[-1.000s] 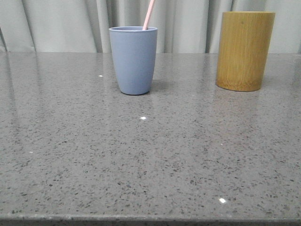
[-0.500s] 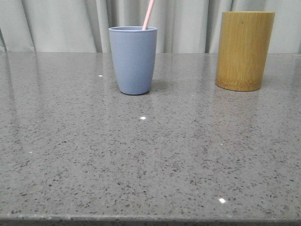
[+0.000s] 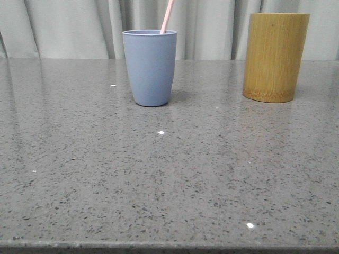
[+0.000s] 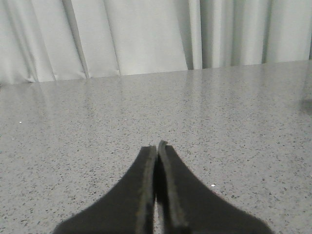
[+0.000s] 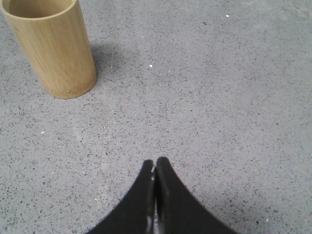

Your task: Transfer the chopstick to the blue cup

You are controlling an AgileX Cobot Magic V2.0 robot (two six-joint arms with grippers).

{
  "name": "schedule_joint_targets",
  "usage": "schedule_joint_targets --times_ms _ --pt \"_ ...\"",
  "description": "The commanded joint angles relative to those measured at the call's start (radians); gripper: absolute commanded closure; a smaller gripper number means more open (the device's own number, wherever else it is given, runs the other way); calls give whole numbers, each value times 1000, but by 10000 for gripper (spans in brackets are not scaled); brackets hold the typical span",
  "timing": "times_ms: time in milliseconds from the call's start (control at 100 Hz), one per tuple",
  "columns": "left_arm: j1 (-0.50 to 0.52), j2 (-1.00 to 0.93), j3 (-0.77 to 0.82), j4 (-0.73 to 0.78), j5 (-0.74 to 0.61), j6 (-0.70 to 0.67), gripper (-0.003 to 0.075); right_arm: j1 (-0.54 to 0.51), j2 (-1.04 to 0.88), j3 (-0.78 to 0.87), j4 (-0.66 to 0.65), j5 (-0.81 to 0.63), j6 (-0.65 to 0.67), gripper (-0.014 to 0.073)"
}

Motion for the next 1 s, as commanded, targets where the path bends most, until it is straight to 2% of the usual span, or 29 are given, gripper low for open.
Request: schedule_joint_targets --times_ms 0,160,380,470,770,990 --pt "4 -35 11 1 -84 -8 739 -6 0 -27 -41 -52 -3 662" --pt "4 -35 11 1 -84 -8 739 -6 -16 -15 -61 -120 -3 662" --pt "4 -35 11 1 -84 -8 739 -6 -121 169 -182 -580 -4 662" --pt "4 -35 11 1 -84 -8 739 -18 -192 264 -199 -697 -4 662" --pt "4 -35 11 1 -84 -8 739 -155 -432 489 -104 -727 -3 662" --pt "4 -35 11 1 -84 -8 739 -168 -527 574 11 -731 -51 662"
